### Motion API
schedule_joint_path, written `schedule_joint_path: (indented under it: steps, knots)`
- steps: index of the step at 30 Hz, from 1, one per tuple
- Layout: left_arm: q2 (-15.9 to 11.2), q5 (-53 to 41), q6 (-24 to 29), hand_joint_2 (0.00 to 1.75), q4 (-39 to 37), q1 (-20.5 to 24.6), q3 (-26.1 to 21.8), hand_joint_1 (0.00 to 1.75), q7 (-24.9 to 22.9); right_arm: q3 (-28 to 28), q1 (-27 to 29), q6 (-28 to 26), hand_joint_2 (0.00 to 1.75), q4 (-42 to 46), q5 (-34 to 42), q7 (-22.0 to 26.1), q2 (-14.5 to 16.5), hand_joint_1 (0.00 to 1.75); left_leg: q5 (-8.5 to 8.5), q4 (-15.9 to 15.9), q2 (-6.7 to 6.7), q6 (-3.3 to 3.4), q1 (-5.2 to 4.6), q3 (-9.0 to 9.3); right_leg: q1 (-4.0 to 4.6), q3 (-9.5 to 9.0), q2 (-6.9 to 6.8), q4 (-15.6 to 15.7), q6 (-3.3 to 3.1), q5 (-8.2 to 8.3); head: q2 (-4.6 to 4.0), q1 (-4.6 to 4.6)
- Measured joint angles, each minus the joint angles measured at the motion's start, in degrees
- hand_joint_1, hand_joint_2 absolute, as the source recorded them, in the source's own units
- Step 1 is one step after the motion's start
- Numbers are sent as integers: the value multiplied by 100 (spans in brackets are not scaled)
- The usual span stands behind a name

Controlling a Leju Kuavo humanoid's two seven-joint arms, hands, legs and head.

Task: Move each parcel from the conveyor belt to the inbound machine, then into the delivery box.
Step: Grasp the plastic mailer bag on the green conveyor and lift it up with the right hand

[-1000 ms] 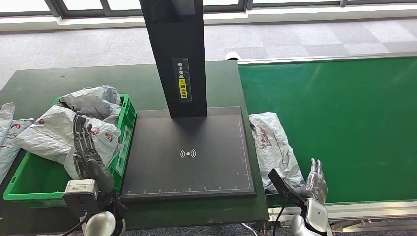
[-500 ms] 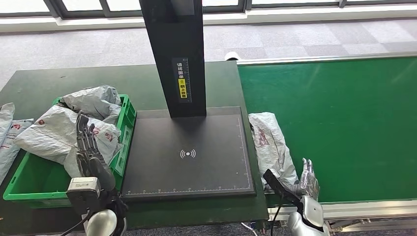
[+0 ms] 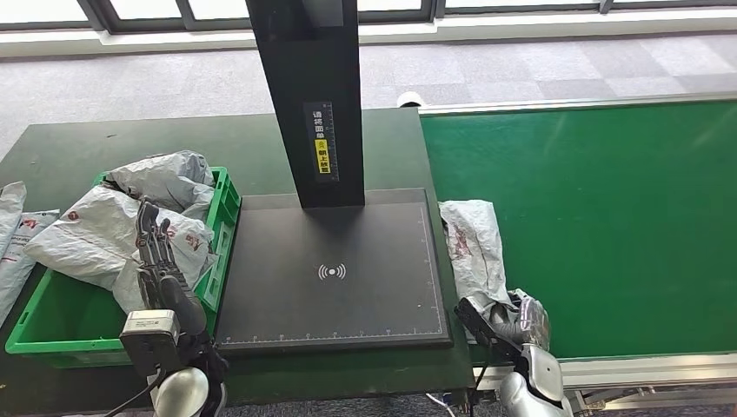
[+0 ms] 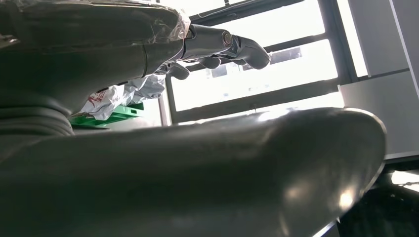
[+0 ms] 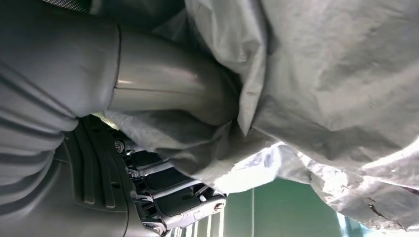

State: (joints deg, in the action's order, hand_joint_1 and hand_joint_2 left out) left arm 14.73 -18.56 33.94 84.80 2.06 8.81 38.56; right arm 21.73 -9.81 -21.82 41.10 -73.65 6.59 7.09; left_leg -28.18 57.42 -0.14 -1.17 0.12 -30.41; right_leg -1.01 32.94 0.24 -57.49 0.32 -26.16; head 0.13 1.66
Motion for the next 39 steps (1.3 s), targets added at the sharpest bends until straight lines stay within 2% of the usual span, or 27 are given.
schedule_joint_path:
  steps: [10, 14, 20, 26, 32, 39]
  knots:
    - [0, 2, -3, 0, 2, 0, 1, 0, -3, -108, 153, -136, 175, 283, 266, 230, 69, 175, 0, 0, -1, 0, 0, -8, 0, 6, -1, -1, 0, 0, 0, 0]
    - [1, -27, -6, 0, 30, -8, 0, 0, -21, -113, 267, -538, 175, 571, 594, 548, 132, 175, 0, 0, -2, 0, 0, -10, -1, 6, -1, -1, 0, 0, 0, 0]
    - [5, -86, 22, 0, 142, -120, 0, 0, -11, -266, 829, -1596, 175, 2278, 1796, 1650, 439, 175, 0, 0, -8, 0, 0, -17, 0, 12, -5, -2, 1, -2, 0, 0]
    - [10, -14, 39, 0, 140, -126, 0, 0, 63, -793, 1432, -1836, 175, 4067, 2072, 2407, 813, 175, 0, -1, -7, 0, 1, -20, 0, 16, -3, -2, 2, -3, 0, 0]
    - [11, 42, 63, 0, 134, -126, 1, 0, 105, -1121, 1718, -1838, 175, 5001, 2091, 2545, 1045, 175, 2, 0, -6, 2, 1, -19, -3, 14, -3, -2, 3, -2, 0, 0]
    - [11, 47, 64, 0, 131, -126, 0, 0, 108, -1212, 1815, -1838, 175, 5337, 2135, 2634, 1125, 175, 2, 1, -6, 3, 1, -19, -6, 14, -3, -1, 4, -1, 0, 0]
